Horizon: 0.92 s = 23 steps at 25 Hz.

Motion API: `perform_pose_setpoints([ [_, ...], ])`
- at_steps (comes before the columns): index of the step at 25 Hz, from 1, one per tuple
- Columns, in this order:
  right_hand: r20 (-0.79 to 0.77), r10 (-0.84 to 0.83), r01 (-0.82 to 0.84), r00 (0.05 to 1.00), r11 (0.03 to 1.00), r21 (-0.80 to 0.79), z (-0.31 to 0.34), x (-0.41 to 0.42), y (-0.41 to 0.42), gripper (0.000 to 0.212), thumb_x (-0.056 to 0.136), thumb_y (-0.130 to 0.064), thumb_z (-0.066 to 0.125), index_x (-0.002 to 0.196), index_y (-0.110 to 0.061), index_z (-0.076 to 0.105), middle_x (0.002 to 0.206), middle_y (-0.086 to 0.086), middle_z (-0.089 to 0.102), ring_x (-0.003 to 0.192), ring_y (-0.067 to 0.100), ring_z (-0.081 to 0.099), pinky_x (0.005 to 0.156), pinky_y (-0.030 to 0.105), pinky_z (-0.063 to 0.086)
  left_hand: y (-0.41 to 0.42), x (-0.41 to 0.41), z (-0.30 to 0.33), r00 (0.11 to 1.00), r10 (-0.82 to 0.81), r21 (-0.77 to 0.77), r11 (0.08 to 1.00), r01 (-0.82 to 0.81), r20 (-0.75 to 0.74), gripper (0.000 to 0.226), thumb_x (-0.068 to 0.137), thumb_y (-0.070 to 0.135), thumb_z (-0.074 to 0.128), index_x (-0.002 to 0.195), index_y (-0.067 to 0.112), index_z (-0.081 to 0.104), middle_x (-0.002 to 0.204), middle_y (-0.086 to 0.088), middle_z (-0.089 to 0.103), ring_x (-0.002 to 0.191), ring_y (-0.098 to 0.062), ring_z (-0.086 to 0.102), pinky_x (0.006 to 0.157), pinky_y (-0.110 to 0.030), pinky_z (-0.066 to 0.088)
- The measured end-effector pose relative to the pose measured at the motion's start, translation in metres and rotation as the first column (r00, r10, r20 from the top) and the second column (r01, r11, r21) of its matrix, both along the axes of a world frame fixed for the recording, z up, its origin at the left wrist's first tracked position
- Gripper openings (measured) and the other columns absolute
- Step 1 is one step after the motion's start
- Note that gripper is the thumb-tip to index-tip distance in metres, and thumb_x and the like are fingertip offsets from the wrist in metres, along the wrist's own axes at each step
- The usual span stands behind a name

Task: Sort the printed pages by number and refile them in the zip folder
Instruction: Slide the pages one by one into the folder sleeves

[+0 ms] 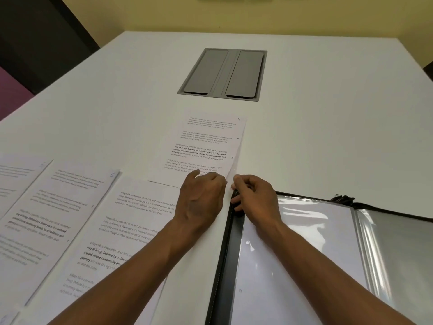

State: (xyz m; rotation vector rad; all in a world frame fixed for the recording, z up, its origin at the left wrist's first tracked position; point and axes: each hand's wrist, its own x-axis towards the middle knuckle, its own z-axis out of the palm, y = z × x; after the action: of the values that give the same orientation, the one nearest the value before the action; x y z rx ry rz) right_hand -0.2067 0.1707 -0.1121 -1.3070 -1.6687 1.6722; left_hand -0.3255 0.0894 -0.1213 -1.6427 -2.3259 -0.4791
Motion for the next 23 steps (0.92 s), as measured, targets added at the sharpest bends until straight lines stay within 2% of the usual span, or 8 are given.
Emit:
perform_pose_setpoints([
  [4, -0.092, -0.087, 0.054, 0.992, 0.948, -0.315, 0.021, -0.001, 0.018, 0.047, 0.092, -0.060, 0.059, 0.093, -0.014, 0.068, 0.082, 0.011, 0.074, 0.056, 0.024, 0.064, 0.053, 0.034, 0.052, -0.003, 0.030, 0.019, 0.995, -0.093, 0.105, 0.990, 0.089, 0.036, 0.022, 0.091, 0.013, 0.061, 0.070, 0.018, 0.057, 0.069, 0.003, 0.062, 0.061, -0.018, 0.054, 0.085, -0.033, 0.045],
  [6, -0.065, -0.056, 0.034, 0.996, 0.955, -0.295, 0.026, 0.006, 0.026, 0.038, 0.092, -0.048, 0.065, 0.103, -0.012, 0.069, 0.093, 0.012, 0.075, 0.063, 0.023, 0.068, 0.052, 0.032, 0.053, -0.011, 0.051, 0.020, 0.987, -0.152, 0.084, 0.985, 0.148, 0.049, 0.017, 0.094, 0.015, 0.060, 0.077, 0.017, 0.064, 0.078, 0.000, 0.068, 0.070, -0.019, 0.062, 0.091, -0.035, 0.048],
  [8, 0.005, -0.030, 0.030, 1.000, 0.990, -0.135, 0.025, 0.019, 0.027, 0.014, 0.094, -0.022, 0.066, 0.107, -0.020, 0.069, 0.104, 0.001, 0.076, 0.076, 0.020, 0.074, 0.055, 0.032, 0.058, -0.020, 0.072, 0.015, 0.984, -0.160, 0.112, 0.982, 0.150, 0.082, 0.013, 0.095, 0.021, 0.062, 0.094, 0.015, 0.073, 0.098, -0.004, 0.075, 0.089, -0.020, 0.070, 0.100, -0.039, 0.050],
  [11, -0.002, -0.073, 0.073, 0.997, 0.997, -0.015, 0.031, 0.048, 0.022, 0.024, 0.095, -0.010, 0.061, 0.094, -0.034, 0.065, 0.090, -0.014, 0.077, 0.075, 0.015, 0.075, 0.064, 0.040, 0.064, -0.043, 0.102, 0.015, 0.956, -0.080, 0.192, 0.981, 0.025, 0.282, 0.033, 0.094, 0.039, 0.062, 0.115, 0.015, 0.073, 0.121, -0.002, 0.071, 0.112, -0.017, 0.066, 0.102, -0.042, 0.051],
  [15, -0.104, -0.146, 0.133, 0.984, 0.984, -0.116, 0.043, 0.113, 0.003, 0.026, 0.098, -0.009, 0.061, 0.110, -0.032, 0.064, 0.090, -0.010, 0.078, 0.083, 0.014, 0.076, 0.071, 0.039, 0.062, -0.087, 0.143, 0.032, 0.855, -0.032, 0.281, 0.950, -0.135, 0.518, 0.043, 0.090, 0.047, 0.059, 0.119, 0.018, 0.070, 0.131, 0.001, 0.065, 0.123, -0.014, 0.059, 0.099, -0.043, 0.053],
  [18, -0.137, -0.212, 0.181, 0.968, 0.960, -0.212, 0.044, 0.185, -0.032, 0.026, 0.098, -0.008, 0.061, 0.114, -0.028, 0.063, 0.095, -0.007, 0.078, 0.088, 0.013, 0.076, 0.075, 0.030, 0.063, -0.119, 0.186, 0.037, 0.849, -0.015, 0.269, 0.951, -0.150, 0.528, 0.038, 0.086, 0.042, 0.068, 0.118, 0.023, 0.067, 0.133, 0.001, 0.062, 0.128, -0.017, 0.056, 0.102, -0.045, 0.051],
  [21, -0.081, -0.285, 0.254, 0.955, 0.929, -0.270, 0.040, 0.252, -0.071, 0.024, 0.096, -0.012, 0.062, 0.116, -0.026, 0.064, 0.102, -0.007, 0.078, 0.092, 0.015, 0.075, 0.080, 0.034, 0.062, -0.137, 0.239, 0.033, 0.857, -0.024, 0.224, 0.968, -0.108, 0.514, 0.036, 0.087, 0.041, 0.069, 0.113, 0.017, 0.072, 0.133, 0.000, 0.063, 0.132, -0.020, 0.052, 0.105, -0.044, 0.048],
  [23, -0.033, -0.303, 0.279, 0.952, 0.910, -0.308, 0.038, 0.289, -0.096, 0.022, 0.096, -0.014, 0.062, 0.113, -0.026, 0.065, 0.103, -0.009, 0.077, 0.091, 0.015, 0.075, 0.077, 0.034, 0.063, -0.143, 0.274, 0.030, 0.850, -0.037, 0.191, 0.979, -0.075, 0.525, 0.038, 0.088, 0.041, 0.066, 0.112, 0.013, 0.073, 0.132, -0.002, 0.063, 0.132, -0.023, 0.051, 0.103, -0.048, 0.047],
])
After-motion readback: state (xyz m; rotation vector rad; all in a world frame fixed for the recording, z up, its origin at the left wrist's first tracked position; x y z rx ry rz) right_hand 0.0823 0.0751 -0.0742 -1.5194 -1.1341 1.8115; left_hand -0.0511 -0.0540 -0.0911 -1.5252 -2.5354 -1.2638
